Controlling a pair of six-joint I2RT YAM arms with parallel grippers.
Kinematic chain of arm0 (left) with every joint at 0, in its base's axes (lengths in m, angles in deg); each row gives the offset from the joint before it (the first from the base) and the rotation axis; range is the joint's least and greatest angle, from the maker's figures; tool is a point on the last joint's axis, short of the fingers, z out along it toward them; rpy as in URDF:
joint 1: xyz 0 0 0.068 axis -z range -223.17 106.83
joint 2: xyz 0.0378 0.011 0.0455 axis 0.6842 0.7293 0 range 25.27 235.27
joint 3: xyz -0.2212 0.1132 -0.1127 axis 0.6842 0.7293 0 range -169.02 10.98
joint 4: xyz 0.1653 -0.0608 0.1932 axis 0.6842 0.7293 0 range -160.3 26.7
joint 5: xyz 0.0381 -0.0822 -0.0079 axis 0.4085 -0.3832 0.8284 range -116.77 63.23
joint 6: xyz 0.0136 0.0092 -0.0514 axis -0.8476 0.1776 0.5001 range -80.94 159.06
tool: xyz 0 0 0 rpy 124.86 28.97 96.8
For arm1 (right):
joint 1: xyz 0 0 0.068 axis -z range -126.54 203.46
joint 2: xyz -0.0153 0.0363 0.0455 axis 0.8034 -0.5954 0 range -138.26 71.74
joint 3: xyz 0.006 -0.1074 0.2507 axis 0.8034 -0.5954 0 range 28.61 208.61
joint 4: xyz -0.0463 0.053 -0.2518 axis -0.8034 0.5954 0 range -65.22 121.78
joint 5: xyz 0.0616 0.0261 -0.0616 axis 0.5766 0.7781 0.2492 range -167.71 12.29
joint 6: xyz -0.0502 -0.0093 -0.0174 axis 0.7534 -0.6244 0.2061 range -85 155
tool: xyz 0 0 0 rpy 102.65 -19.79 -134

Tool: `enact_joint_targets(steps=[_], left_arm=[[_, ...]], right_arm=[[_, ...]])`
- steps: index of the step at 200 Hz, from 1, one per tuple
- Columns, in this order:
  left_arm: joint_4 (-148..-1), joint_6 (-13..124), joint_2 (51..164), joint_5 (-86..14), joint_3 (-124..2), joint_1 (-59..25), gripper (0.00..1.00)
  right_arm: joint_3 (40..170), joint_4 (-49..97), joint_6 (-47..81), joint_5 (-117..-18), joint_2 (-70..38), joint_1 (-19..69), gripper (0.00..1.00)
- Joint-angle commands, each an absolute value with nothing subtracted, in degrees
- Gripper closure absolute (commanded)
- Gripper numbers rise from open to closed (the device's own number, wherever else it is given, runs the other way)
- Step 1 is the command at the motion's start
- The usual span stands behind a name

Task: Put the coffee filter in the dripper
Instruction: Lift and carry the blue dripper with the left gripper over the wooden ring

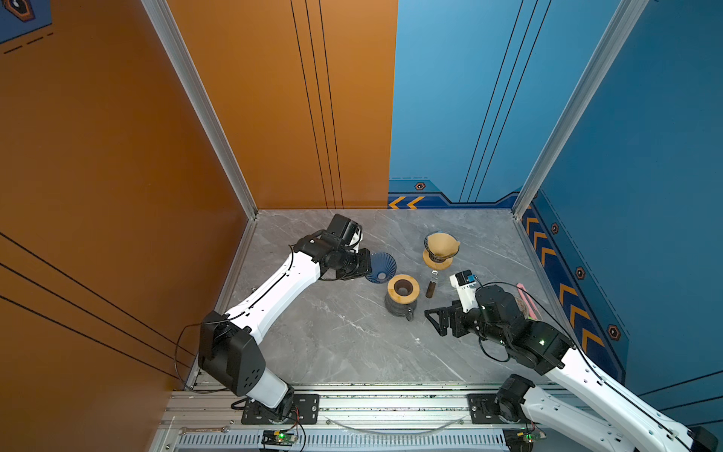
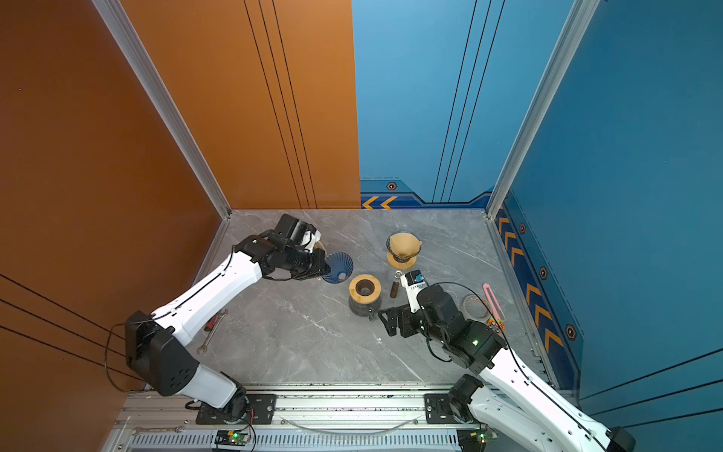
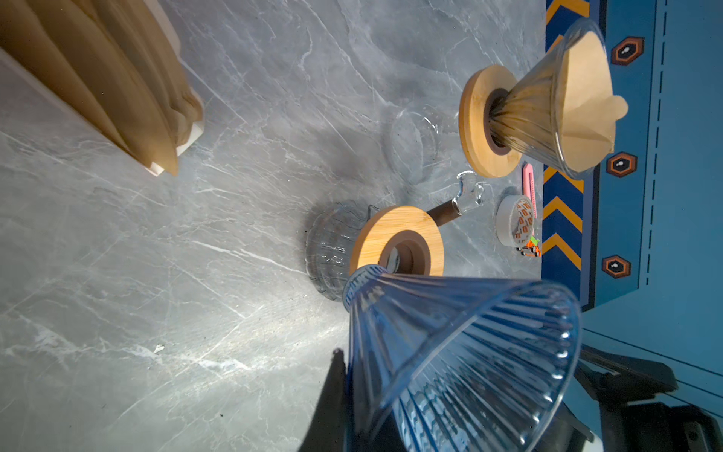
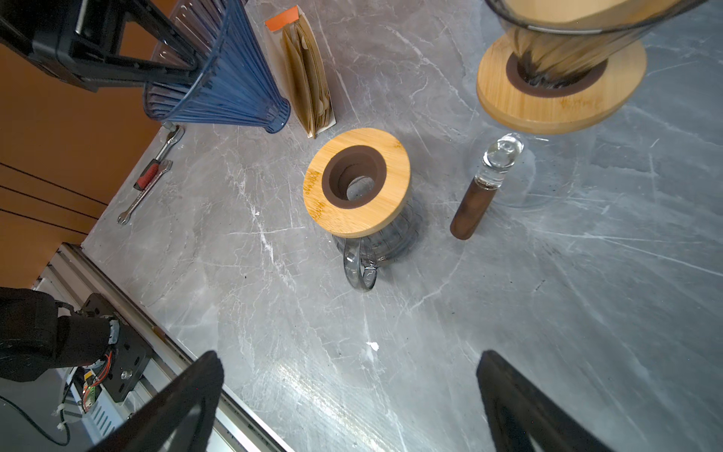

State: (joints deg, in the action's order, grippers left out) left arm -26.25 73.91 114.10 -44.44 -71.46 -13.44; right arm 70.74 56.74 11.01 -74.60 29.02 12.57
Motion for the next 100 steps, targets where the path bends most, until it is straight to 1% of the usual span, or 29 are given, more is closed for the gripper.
enact_joint_targets(steps=[1, 89, 92, 100], left_arm=[[-23.3, 72.1, 115.9, -46.2, -75.6, -11.9, 0.91], [-14.2, 66.5, 127.3, -47.1, -89.8, -8.2, 0.9], [-13.9, 66.3, 127.6, -47.1, -90.1, -8.1, 0.9], [-13.2, 65.9, 128.6, -47.1, -91.1, -7.9, 0.9]], right_arm=[[69.6, 58.7, 11.2, -75.6, 29.6, 12.9, 0.0], [69.4, 59.6, 11.7, -75.3, 30.2, 12.9, 0.0], [69.4, 59.6, 11.7, -75.4, 30.2, 14.3, 0.0], [69.1, 59.6, 11.6, -75.3, 30.3, 14.6, 0.0]])
